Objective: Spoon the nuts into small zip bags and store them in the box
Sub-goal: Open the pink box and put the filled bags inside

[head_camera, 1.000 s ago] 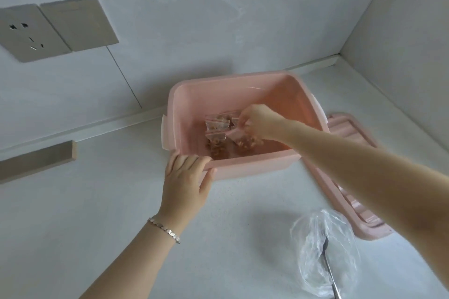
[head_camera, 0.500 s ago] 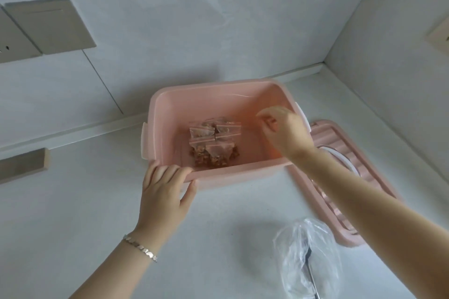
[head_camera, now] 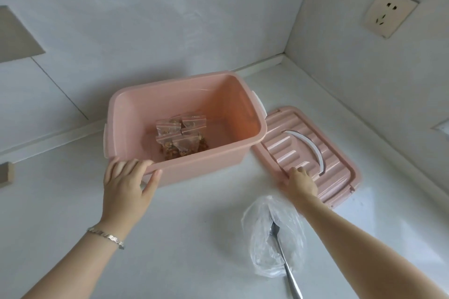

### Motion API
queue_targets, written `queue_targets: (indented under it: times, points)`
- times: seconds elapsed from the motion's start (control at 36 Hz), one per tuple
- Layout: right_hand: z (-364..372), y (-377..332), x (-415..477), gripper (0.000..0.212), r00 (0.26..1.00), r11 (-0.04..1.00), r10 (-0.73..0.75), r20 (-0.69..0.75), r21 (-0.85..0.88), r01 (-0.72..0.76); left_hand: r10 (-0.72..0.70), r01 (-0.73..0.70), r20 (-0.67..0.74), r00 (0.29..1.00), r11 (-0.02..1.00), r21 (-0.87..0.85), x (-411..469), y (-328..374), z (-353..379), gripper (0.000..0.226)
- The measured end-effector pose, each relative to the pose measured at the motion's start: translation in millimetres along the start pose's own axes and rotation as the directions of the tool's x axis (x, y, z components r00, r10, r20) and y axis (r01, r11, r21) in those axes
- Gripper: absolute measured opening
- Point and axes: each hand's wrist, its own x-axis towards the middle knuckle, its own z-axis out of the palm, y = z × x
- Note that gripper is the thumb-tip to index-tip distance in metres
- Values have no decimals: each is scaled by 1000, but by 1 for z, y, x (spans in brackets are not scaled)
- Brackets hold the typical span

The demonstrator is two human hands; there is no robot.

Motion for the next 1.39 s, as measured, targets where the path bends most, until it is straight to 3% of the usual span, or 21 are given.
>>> queue_targets:
  times: [0.25, 0.44, 0.61, 0.75, 0.86, 1.0, 1.14, 1.28, 1.39]
  points:
    - [4, -2, 2, 19, 998, 992, -45, -45, -120, 39, 7, -7, 10, 1000, 1000, 18, 2, 1, -2, 63]
    - [-45, 9, -3, 21, 983, 990, -65, -174, 113, 85, 14, -14, 34, 999, 1000, 26, 2, 0, -3, 66]
    - [-113, -2, -27, 18, 932, 886, -51, -359, 414, 208, 9, -10, 63, 998, 1000, 15, 4, 2, -8, 66]
    - [-142, -24, -58, 10, 869, 813, -252, -427, 393, 429, 3, -1, 134, 991, 1000, -15, 4, 0, -14, 65]
    - [-138, -46, -62, 19, 723, 758, -507, -469, 157, 634, 6, 13, 226, 974, 996, -83, 1, 2, -20, 66]
    - [-125, -80, -62, 35, 423, 531, -808, -409, -198, 824, -218, 228, 71, 973, 892, -390, 6, 13, -41, 67]
    - [-109, -107, -54, 39, 268, 332, -931, -249, -267, 905, -283, 273, 41, 958, 864, -423, 18, 10, -59, 65]
    - [-96, -115, -41, 33, 268, 294, -949, -163, -164, 942, -311, 357, 180, 933, 858, -369, 34, 8, -58, 61]
    - [-97, -112, -36, 25, 371, 388, -899, -233, -31, 921, -330, 408, 283, 901, 865, -293, 42, 1, -46, 51]
